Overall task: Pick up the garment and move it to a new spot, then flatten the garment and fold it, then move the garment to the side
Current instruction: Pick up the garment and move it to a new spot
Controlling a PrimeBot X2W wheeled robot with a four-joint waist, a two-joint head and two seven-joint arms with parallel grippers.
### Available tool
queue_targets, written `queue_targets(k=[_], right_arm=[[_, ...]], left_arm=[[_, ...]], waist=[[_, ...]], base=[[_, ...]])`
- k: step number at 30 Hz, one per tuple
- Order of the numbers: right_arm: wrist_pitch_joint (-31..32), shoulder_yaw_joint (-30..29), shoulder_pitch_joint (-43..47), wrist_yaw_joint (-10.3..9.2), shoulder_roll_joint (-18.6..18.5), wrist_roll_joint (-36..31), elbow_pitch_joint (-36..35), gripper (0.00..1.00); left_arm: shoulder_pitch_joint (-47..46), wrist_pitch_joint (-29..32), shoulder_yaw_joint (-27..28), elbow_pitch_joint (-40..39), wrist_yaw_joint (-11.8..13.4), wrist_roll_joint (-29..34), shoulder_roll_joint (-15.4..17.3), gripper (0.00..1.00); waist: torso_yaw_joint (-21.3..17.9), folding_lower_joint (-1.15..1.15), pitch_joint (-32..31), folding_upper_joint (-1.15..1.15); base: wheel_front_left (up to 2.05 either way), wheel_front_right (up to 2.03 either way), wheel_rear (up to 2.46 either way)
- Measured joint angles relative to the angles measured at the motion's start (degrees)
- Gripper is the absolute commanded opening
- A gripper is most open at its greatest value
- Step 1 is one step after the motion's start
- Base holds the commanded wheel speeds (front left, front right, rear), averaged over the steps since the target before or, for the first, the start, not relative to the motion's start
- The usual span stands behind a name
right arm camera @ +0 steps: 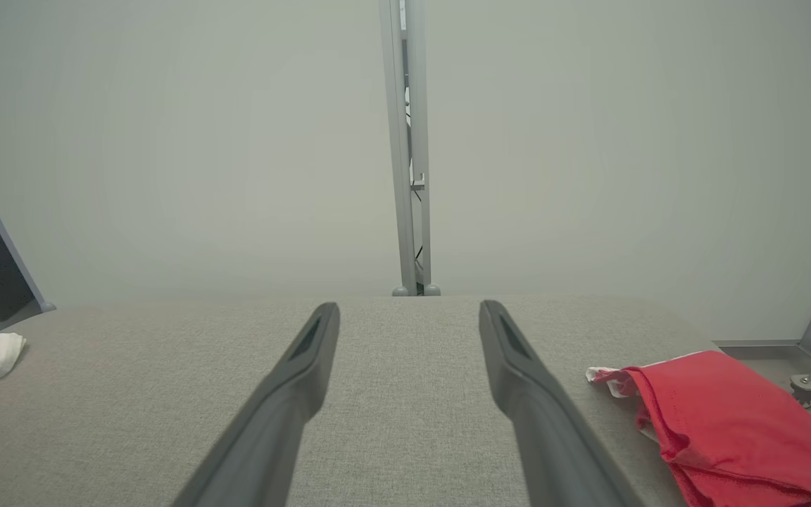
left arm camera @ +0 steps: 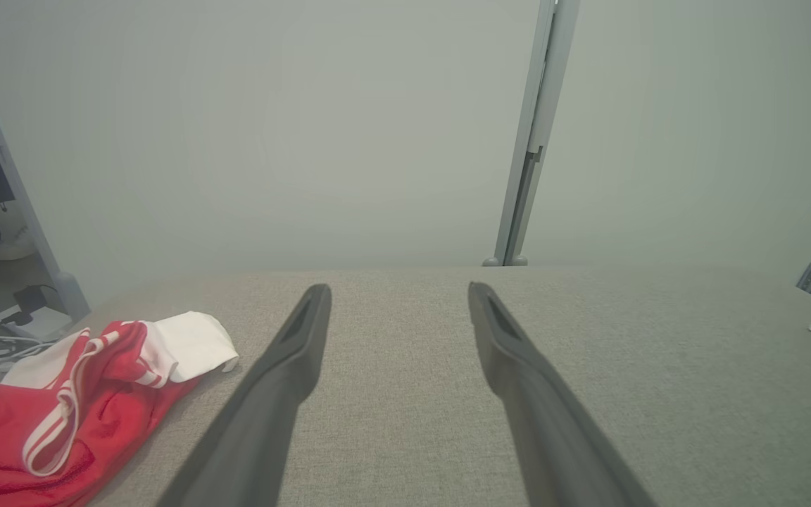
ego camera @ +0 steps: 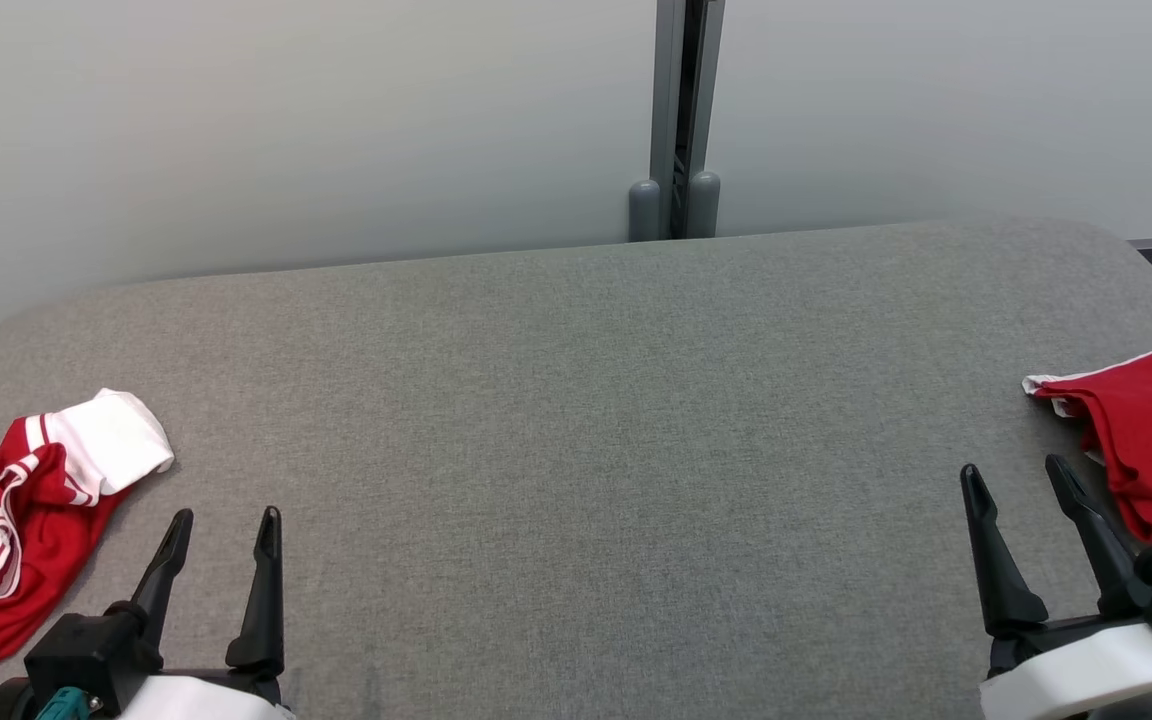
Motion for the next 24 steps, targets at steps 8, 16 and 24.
queue_targets(k=[8, 16, 24], right_arm=[[-0.10, -0.37, 0.02, 0.00, 0.02, 0.41, -0.10, 1.00], [-0.57, 0.66, -0.51, 0.00, 0.02, 0.35, -1.57, 1.00], [-0.46, 1.93, -2.13, 0.00, 0.08, -0.03, -3.04, 1.00]], left_arm=[[-1.41, -1.02, -0.13, 0.53, -0.01, -0.34, -0.54, 1.00], [-3.77, -3.44, 0.60, 1.76, -0.10, -0.93, -1.10, 1.00], [-4.75, -5.30, 1.64, 2.76, -0.16, -1.64, -1.02, 1.00]], waist=[[1.55, 0.00, 0.22, 0.00], [7.83, 0.00, 0.85, 0.00], [16.63, 0.00, 1.99, 0.00]], base=[[0.00, 0.00, 0.00], [0.00, 0.00, 0.00], [0.00, 0.00, 0.00]])
